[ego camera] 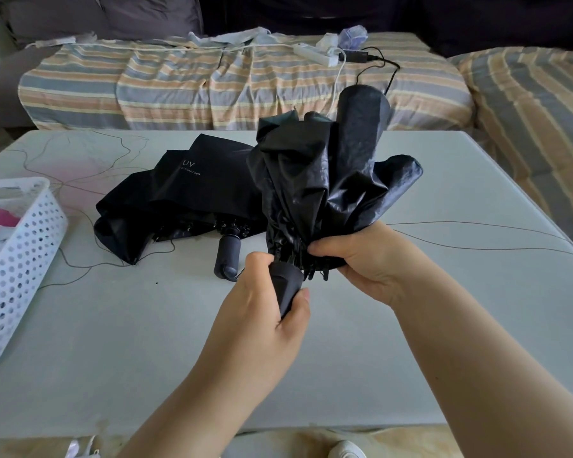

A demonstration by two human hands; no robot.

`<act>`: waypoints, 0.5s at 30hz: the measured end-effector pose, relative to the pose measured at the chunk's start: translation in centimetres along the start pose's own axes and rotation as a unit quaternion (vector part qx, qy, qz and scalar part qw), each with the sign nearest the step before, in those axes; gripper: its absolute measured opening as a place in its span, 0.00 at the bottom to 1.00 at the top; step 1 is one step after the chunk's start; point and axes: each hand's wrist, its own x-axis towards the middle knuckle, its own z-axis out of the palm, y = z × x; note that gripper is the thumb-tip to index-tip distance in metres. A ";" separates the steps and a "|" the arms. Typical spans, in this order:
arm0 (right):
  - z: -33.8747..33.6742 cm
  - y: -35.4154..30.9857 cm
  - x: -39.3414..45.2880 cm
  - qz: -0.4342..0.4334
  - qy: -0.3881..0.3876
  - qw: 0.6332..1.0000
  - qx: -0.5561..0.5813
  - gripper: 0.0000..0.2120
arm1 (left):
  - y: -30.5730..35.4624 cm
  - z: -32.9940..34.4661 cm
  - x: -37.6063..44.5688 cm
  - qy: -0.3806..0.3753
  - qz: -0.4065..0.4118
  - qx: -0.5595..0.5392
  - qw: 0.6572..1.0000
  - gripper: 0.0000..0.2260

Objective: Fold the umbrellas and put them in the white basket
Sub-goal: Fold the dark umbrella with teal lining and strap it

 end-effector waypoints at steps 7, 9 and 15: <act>-0.6 0.0 -0.1 0.021 -0.026 0.999 -0.029 0.19 | 0.0 -0.1 0.0 -0.012 0.032 0.052 0.998 0.11; -0.5 0.3 0.0 0.017 -0.018 0.999 -0.034 0.20 | -0.3 -0.1 0.1 -0.015 0.052 0.095 0.994 0.11; -0.4 0.6 0.1 0.012 -0.012 1.000 -0.019 0.20 | -0.2 -0.5 0.5 -0.020 0.068 0.138 0.988 0.12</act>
